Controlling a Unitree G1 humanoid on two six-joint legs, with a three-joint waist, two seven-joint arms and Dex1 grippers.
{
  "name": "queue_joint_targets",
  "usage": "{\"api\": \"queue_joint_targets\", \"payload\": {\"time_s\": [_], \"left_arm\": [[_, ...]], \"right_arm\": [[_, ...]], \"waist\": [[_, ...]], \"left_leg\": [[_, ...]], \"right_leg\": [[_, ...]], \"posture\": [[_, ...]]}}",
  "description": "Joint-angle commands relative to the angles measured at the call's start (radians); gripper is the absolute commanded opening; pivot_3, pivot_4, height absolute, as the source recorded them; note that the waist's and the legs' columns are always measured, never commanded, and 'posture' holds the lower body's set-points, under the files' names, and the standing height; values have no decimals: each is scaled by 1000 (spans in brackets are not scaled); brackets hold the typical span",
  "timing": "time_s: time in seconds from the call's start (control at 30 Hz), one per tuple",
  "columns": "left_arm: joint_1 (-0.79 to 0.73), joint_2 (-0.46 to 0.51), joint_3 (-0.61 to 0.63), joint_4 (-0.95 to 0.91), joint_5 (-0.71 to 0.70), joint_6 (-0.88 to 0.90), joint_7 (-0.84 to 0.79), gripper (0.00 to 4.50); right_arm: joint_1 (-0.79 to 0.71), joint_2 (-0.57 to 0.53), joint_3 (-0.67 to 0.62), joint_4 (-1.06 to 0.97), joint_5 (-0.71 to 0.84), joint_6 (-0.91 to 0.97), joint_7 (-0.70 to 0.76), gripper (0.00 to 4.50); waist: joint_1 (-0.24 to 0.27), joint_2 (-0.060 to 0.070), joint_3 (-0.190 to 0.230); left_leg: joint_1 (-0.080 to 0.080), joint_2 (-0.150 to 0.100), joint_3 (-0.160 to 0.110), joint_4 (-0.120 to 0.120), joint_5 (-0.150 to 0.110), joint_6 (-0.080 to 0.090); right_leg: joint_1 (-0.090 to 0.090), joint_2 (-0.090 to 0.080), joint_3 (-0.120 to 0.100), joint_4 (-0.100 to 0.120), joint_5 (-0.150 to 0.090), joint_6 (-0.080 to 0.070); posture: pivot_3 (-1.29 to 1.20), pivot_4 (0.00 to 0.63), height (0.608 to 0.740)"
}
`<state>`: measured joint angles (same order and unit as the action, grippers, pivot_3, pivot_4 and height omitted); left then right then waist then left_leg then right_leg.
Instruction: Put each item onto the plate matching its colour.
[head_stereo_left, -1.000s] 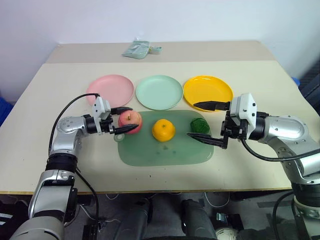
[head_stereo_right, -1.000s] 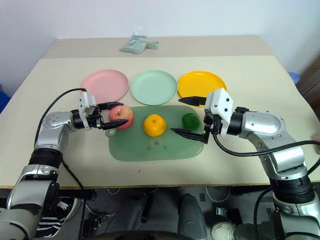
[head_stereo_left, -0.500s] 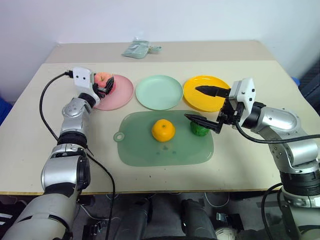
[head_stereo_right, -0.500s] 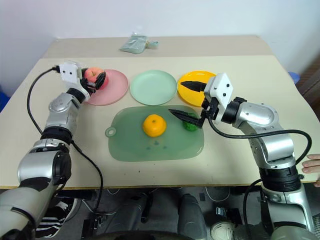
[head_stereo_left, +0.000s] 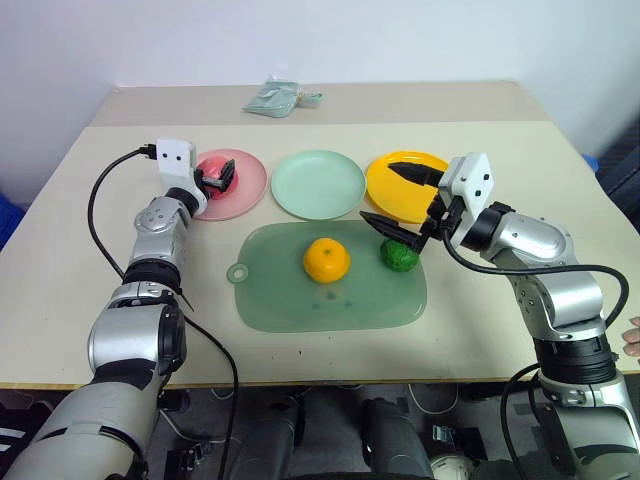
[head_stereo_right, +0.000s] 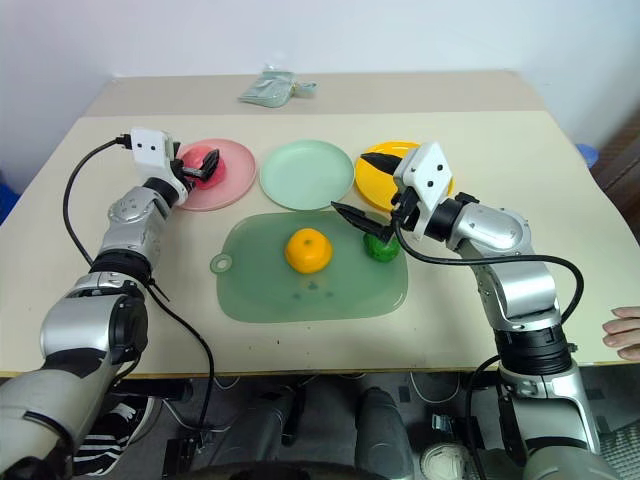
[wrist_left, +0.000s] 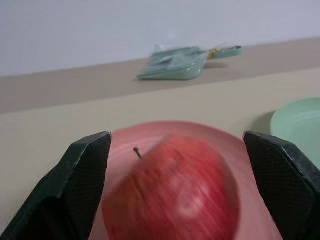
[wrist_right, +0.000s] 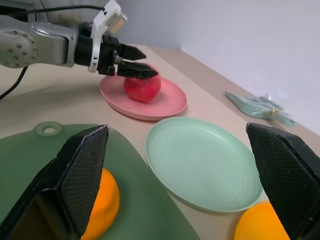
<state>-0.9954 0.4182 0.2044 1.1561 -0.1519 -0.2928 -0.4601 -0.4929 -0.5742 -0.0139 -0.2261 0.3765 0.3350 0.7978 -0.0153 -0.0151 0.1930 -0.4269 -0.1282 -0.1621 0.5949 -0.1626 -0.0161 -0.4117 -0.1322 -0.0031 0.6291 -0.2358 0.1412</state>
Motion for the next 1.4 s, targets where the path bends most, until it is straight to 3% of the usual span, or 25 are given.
{"api": "queue_joint_targets", "payload": {"time_s": [0.03, 0.1, 0.2, 0.43, 0.67, 0.83, 1.23, 1.4], "left_arm": [[-29, -11, 19, -108, -63, -49, -155, 4442], [3, -48, -4, -257, -159, 11, -389, 4442], [62, -74, -36, -420, -245, 92, -600, 4442], [194, -47, -80, -668, -358, 339, -802, 4442], [269, 62, -116, -757, -388, 490, -981, 4442], [286, 112, -119, -742, -364, 497, -1013, 4442], [334, 89, -142, -761, -318, 413, -977, 4442], [346, 112, -125, -759, -341, 435, -1011, 4442]], "right_arm": [[-15, -9, -32, -20, 13, -14, 1, 4500], [-18, -8, -35, -14, 14, -15, 3, 4500], [-23, -9, -33, -1, 7, -21, 5, 4500], [-21, -26, -48, 5, 18, -5, 16, 4500], [50, -150, 13, 39, -28, 114, 83, 4500], [61, -155, 48, 65, -71, 116, 82, 4500], [31, -91, -30, -30, 85, 116, 135, 4500], [-3, -29, 27, -35, 68, 199, 42, 4500]], "waist": [[0, 0, 0], [4, 0, 0], [2, 0, 0], [-28, 1, 0], [-23, 1, 0], [-21, 1, 0], [-4, 1, 0], [-2, 1, 0]], "left_leg": [[0, 0, 0, 0, 0, 0], [0, 0, 0, 0, 0, 0], [0, -1, 0, 1, 0, 0], [1, 1, 0, 0, 0, 0], [1, 1, -1, 0, 0, 0], [1, 1, -1, 0, 0, 0], [1, 1, 0, 0, 0, 0], [1, 1, 0, 0, 0, 0]], "right_leg": [[0, 0, 0, 0, 0, 0], [0, 0, 0, 0, 0, 0], [1, -1, 0, -1, 0, 0], [0, 1, 0, 0, 0, 0], [1, 1, 0, 0, 0, 0], [0, 1, 1, 0, 0, -1], [0, 0, 1, 0, 0, -1], [0, 0, 1, -1, 0, -1]], "posture": [[0, 150, 740], [0, 150, 740], [0, 150, 740], [0, 150, 740], [0, 150, 740], [0, 150, 740], [0, 150, 740], [0, 150, 740]]}}
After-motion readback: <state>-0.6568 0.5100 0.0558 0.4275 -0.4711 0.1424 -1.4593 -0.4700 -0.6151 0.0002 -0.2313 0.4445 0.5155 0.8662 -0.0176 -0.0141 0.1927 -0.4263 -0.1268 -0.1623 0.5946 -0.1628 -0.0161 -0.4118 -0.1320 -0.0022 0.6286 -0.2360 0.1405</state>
